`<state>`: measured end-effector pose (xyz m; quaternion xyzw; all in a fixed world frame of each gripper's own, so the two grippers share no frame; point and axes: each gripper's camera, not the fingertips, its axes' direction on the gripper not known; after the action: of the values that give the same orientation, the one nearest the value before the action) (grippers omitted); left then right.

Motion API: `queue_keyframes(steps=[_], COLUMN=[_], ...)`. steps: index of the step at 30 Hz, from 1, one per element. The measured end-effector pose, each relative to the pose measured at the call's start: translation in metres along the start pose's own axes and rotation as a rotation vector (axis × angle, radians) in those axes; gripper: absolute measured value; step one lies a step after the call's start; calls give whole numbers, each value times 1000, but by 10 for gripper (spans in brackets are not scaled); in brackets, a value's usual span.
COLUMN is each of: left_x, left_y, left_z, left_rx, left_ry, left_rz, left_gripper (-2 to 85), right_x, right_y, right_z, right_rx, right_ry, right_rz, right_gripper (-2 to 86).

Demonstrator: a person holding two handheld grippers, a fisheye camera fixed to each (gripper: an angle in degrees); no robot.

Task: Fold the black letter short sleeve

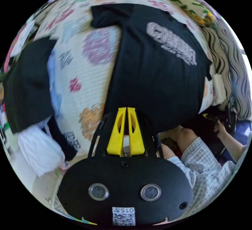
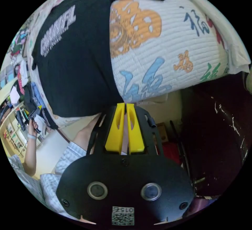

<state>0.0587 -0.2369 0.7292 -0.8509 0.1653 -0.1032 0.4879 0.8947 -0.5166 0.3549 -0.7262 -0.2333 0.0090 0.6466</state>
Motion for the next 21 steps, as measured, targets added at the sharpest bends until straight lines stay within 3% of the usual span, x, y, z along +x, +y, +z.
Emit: queue_keyframes(steps=[5,10,15,21], left_x=[127,260,418,544], left_y=[-101,-197,-271,-314], left_z=[-20,-33,-22,8], left_rx=[109,159,72,-27], left_ry=[-15,191,207,115], left_rz=[298,461,643,738], left_gripper=[75,79,82,85], right_x=[31,76,107,130], right_y=[-19,-42,-61,-85], right_z=[-48,-92,-116,-122], right_rx=[228,397,458,405], right_ry=[-218,-312,-350,-454], right_rz=[50,90,113,73], right_gripper=[30,59,65,73])
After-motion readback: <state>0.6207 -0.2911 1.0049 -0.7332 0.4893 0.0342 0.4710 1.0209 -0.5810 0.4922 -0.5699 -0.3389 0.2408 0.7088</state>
